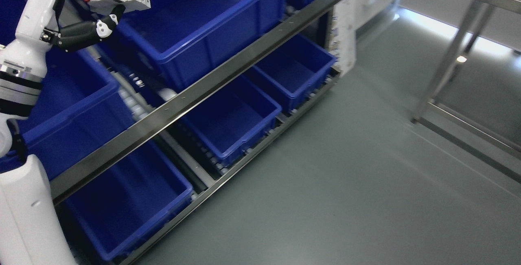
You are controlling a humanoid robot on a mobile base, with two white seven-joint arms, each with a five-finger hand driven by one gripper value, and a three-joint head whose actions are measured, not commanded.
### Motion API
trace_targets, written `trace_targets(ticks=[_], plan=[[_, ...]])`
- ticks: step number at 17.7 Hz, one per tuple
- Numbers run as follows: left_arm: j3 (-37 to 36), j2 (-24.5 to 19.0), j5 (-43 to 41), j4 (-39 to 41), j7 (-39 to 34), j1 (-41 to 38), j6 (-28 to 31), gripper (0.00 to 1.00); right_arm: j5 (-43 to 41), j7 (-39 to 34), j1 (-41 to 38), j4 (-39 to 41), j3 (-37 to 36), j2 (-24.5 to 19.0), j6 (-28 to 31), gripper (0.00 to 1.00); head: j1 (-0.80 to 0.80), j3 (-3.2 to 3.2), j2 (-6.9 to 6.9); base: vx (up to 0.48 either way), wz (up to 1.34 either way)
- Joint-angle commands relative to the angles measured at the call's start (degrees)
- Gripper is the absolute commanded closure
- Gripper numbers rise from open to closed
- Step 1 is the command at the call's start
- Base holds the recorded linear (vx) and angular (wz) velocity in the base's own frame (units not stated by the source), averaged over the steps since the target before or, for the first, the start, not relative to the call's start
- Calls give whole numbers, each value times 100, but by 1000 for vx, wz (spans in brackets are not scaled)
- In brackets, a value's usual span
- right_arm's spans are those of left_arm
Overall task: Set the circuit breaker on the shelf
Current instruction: 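Hold the breaker raised in the left hand while turning toward the bin shelf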
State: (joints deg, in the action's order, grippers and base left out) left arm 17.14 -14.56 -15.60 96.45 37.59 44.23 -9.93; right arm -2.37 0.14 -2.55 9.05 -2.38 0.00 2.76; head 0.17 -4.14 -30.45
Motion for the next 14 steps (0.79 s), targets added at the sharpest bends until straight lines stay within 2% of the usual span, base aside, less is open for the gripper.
trace_targets(ticks=[1, 6, 8, 11, 14], plan=[[-562, -1048, -207, -319, 143, 507, 298, 89, 0, 4, 0, 0, 1, 100, -4, 0, 0, 0, 0, 32, 1058], [-1045, -1128, -269, -583, 152, 639, 474, 89, 0, 4, 0, 0, 1, 100, -4, 0, 0, 0, 1, 62, 942], [-1387, -1093, -277, -592, 405, 735, 492, 89, 0, 4, 0, 0, 1, 100, -4, 0, 0, 0, 2, 98, 705], [-1626, -1049, -339, -767, 802, 876, 571, 89, 0, 4, 0, 0, 1, 100, -4, 0, 0, 0, 2, 75, 485], [-1740, -1066, -426, -1284, 890, 1078, 562, 89, 0, 4, -9, 0, 1, 100, -4, 0, 0, 0, 2, 56, 272]])
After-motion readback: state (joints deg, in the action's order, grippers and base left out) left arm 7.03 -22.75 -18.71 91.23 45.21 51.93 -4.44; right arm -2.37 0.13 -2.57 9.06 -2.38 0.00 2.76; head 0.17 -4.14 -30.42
